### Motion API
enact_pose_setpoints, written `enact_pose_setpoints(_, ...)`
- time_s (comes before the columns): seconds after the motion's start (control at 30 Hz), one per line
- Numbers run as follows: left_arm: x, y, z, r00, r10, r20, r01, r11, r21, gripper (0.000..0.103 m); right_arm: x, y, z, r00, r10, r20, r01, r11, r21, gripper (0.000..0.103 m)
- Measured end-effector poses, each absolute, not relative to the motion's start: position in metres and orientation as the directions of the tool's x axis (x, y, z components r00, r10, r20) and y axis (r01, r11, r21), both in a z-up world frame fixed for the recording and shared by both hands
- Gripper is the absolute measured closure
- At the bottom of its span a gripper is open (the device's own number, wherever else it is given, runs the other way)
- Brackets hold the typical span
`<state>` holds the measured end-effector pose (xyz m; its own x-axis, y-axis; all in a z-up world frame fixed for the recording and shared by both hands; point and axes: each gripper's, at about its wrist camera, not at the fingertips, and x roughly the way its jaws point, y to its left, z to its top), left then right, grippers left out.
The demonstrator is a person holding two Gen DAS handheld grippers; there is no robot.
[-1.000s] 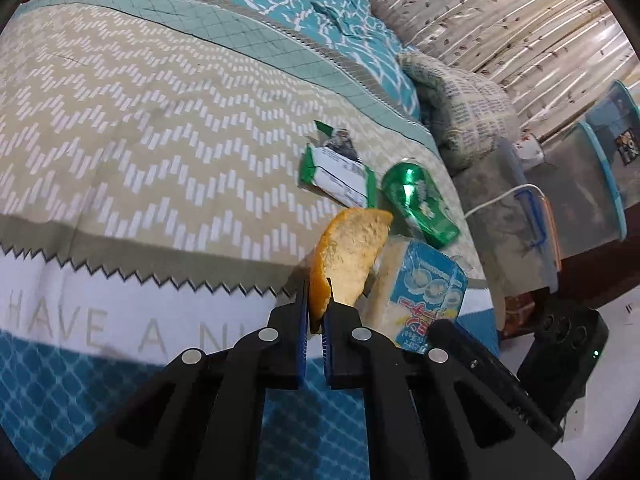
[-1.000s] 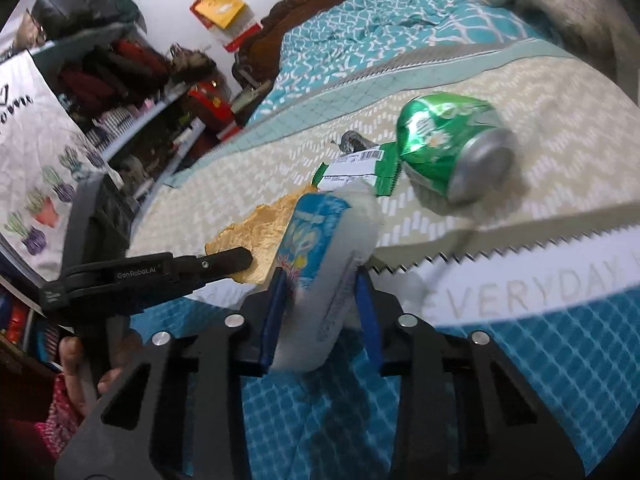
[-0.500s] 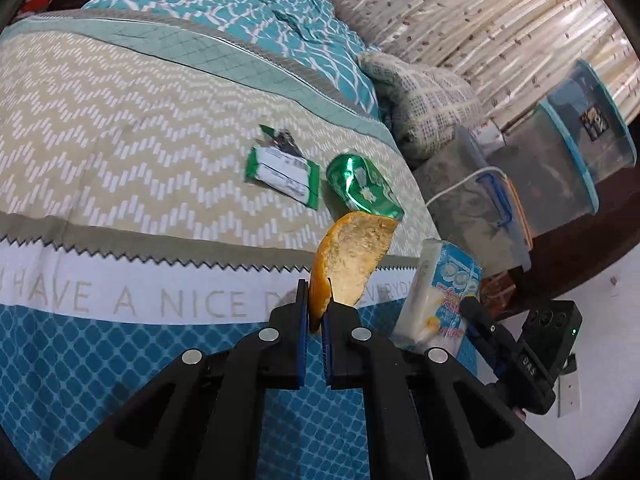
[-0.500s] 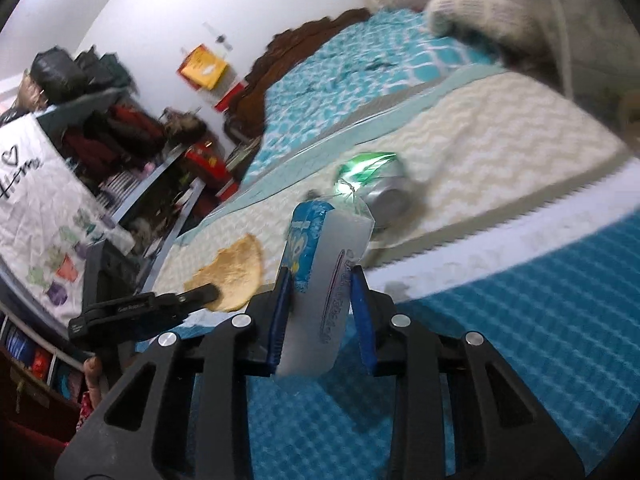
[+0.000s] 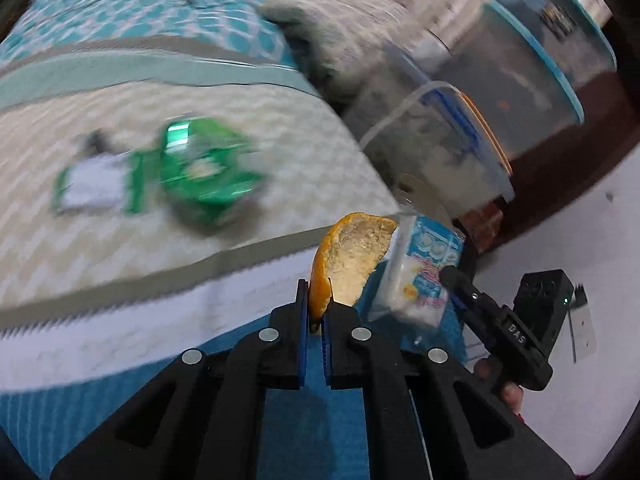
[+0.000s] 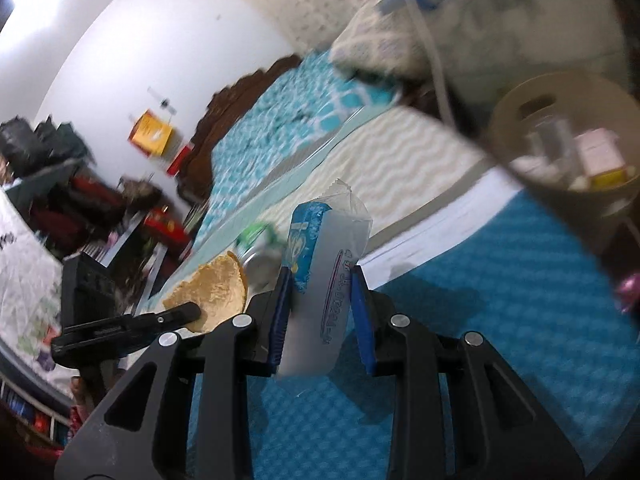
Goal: Collect trash
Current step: 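Carry the bread with the left tool while the right tool carries the carton into the wastebasket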
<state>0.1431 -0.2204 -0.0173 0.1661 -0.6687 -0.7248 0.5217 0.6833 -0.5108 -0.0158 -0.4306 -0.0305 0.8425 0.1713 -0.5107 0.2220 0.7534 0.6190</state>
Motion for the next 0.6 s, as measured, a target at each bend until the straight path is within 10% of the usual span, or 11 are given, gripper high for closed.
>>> enact_pose_setpoints(0.6,0.166,-0.542,-0.033,0.030,-0.595,-0.804,0.747,0.547,-0.377,0.098,-0.045,-0.651,-0.043,0.769,-0.247,-0.589,0.582,0.650,0.488,0.070)
